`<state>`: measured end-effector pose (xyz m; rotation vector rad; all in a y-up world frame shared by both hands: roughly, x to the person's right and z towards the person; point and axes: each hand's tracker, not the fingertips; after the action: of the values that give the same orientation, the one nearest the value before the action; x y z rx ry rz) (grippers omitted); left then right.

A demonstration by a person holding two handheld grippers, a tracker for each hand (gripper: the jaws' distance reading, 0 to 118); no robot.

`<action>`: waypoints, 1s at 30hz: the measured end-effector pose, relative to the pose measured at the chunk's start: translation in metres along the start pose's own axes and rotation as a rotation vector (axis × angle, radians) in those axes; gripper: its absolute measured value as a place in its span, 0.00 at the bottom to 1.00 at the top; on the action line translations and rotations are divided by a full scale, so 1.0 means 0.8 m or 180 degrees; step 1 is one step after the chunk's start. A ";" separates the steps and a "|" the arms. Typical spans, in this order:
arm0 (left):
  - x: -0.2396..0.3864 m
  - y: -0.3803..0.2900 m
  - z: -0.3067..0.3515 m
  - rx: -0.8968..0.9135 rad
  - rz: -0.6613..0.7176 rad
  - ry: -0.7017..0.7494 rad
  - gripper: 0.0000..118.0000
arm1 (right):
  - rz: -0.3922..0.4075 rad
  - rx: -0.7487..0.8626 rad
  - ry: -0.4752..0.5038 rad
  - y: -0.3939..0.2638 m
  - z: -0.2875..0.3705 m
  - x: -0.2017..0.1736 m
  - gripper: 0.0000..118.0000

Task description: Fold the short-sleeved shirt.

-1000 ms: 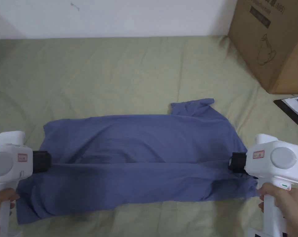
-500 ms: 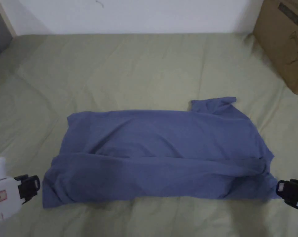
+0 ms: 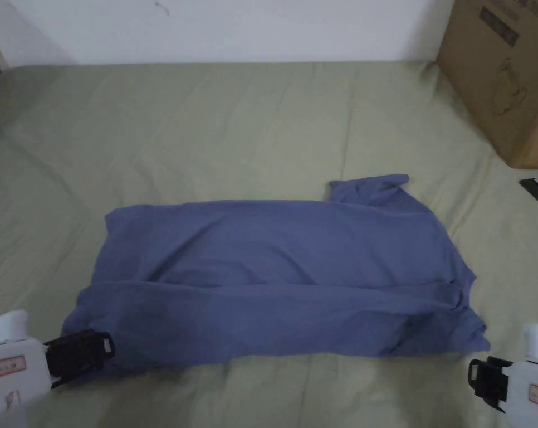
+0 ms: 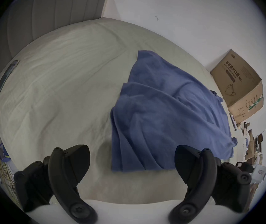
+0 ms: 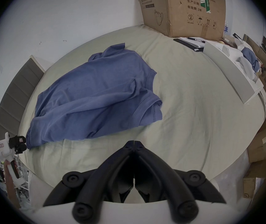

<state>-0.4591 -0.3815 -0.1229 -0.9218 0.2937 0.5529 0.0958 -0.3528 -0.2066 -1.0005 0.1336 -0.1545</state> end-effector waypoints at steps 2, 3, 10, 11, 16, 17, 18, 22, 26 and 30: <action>0.007 0.001 -0.017 -0.0167 -0.0144 0.0091 0.91 | -0.0005 -0.0032 0.0014 -0.001 -0.003 0.002 0.00; 0.013 0.000 -0.028 -0.0262 -0.0213 0.0135 0.91 | -0.0021 -0.0050 0.0006 -0.001 -0.006 0.003 0.00; 0.046 -0.004 -0.022 -0.0157 -0.0684 0.0570 0.54 | -0.0138 -0.0139 -0.0006 0.008 -0.028 0.014 0.01; 0.046 -0.001 -0.017 -0.0146 -0.0679 0.0530 0.43 | -0.0141 -0.0178 -0.0026 0.011 -0.034 0.016 0.09; 0.050 0.010 -0.001 -0.0140 -0.0758 0.0424 0.06 | -0.0253 -0.0206 -0.0195 0.029 -0.066 0.026 0.83; 0.051 0.012 0.001 -0.0122 -0.0768 0.0320 0.06 | -0.0284 -0.0187 -0.0201 0.032 -0.070 0.027 0.81; 0.056 0.013 0.002 -0.0114 -0.0781 0.0374 0.06 | -0.0309 -0.0183 -0.0196 0.036 -0.073 0.027 0.82; 0.057 0.019 0.008 -0.0092 -0.0894 0.0407 0.06 | -0.0231 -0.0309 -0.0137 0.050 -0.103 0.019 0.82; 0.053 0.021 0.009 -0.0099 -0.0838 0.0376 0.06 | 0.0363 -0.0333 -0.0502 0.050 -0.112 -0.016 0.77; 0.056 0.019 0.006 -0.0124 -0.0905 0.0426 0.06 | 0.0546 -0.0261 -0.0252 0.052 -0.104 -0.041 0.28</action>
<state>-0.4310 -0.3558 -0.1512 -1.0203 0.2672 0.2362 0.0516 -0.3931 -0.2848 -1.0704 0.1537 0.0478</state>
